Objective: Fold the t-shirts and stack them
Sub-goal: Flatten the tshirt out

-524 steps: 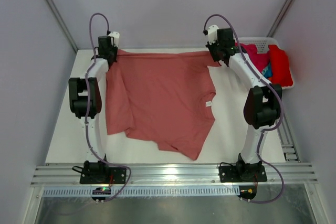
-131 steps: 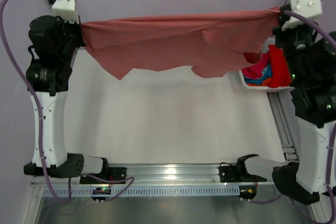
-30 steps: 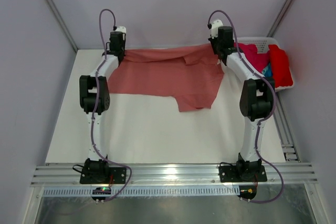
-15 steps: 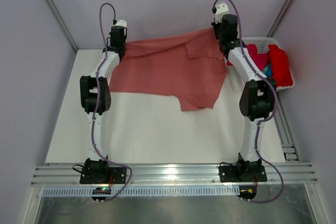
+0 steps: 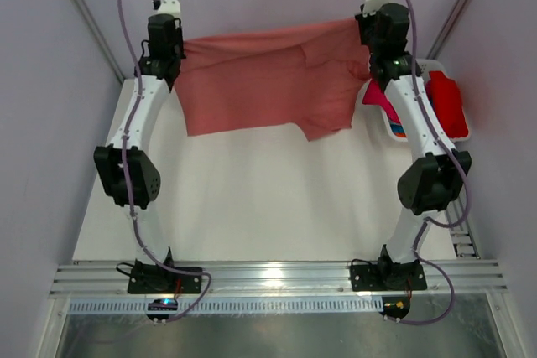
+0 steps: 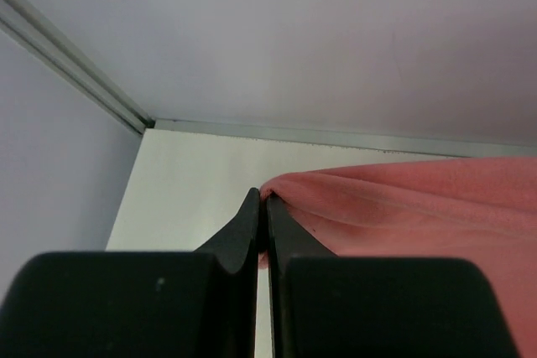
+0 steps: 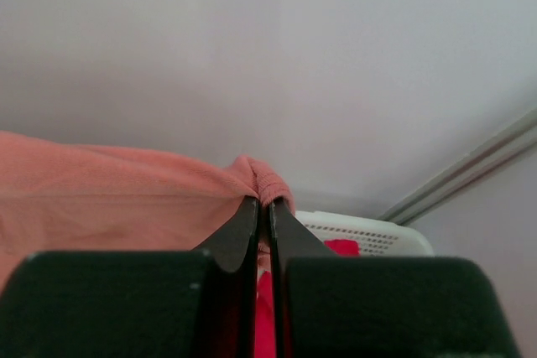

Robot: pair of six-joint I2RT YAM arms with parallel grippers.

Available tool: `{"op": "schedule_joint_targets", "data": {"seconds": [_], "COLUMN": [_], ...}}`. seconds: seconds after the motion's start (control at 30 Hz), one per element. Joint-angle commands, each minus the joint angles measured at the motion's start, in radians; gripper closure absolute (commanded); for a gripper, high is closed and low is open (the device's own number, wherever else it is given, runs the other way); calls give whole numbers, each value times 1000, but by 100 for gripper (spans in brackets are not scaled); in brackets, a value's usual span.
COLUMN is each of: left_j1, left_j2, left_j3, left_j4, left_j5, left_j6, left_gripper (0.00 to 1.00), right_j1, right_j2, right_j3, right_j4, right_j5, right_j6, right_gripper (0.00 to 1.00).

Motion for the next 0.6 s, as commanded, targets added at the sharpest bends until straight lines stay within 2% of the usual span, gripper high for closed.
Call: {"op": "schedule_joint_targets", "data": {"seconds": [0.0,0.1,0.3,0.57], "left_j1": [3,-2,-9,-14], "left_j2": [-253,-421,-710,-1084], "left_j3": [-108,-227,-391,-609], "left_j4": [-19,-34,-206,-335], "left_j5": [15,58,192,394], "left_j6": [-18,6,-3,36], "left_gripper": [100,100,100,100], "right_j1": [-6,7,59,112], "right_j2": [-291,-440,-690,-1012], "right_j3": [-57,-121,-155,-267], "right_j4": [30,-24,-301,-610], "right_j5": [-16,-27,-41,-75], "right_j6": [-31,-51,-37,50], "right_gripper": [97,97,97,97]}}
